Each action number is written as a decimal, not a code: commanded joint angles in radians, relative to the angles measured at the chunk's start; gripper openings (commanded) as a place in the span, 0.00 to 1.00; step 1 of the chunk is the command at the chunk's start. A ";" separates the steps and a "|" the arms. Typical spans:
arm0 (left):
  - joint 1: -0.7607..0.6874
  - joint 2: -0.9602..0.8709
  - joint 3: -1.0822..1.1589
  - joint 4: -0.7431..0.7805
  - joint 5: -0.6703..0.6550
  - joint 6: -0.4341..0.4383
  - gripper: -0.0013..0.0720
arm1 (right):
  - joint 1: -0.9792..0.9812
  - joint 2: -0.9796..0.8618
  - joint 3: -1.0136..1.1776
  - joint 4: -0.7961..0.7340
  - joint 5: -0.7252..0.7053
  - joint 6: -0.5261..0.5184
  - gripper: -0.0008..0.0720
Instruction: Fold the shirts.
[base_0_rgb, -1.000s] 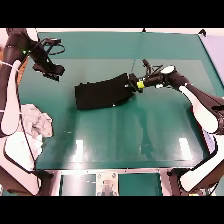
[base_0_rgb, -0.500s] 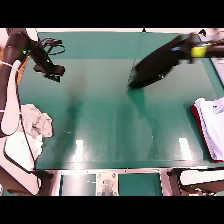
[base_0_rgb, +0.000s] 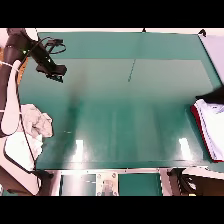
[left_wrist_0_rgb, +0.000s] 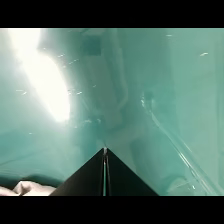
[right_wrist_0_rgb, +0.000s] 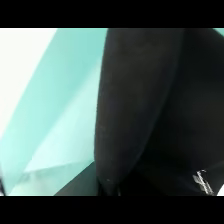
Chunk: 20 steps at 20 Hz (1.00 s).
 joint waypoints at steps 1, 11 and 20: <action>0.000 0.000 0.000 -0.026 0.003 0.000 0.05 | -0.177 0.021 -0.002 -0.245 0.187 0.133 0.03; 0.000 0.000 0.000 -0.027 0.003 0.002 0.05 | -0.192 0.061 -0.292 -0.723 0.257 0.161 0.24; -0.001 0.000 0.000 -0.081 0.007 0.002 0.04 | -0.006 0.049 -0.282 -0.327 0.032 0.084 0.07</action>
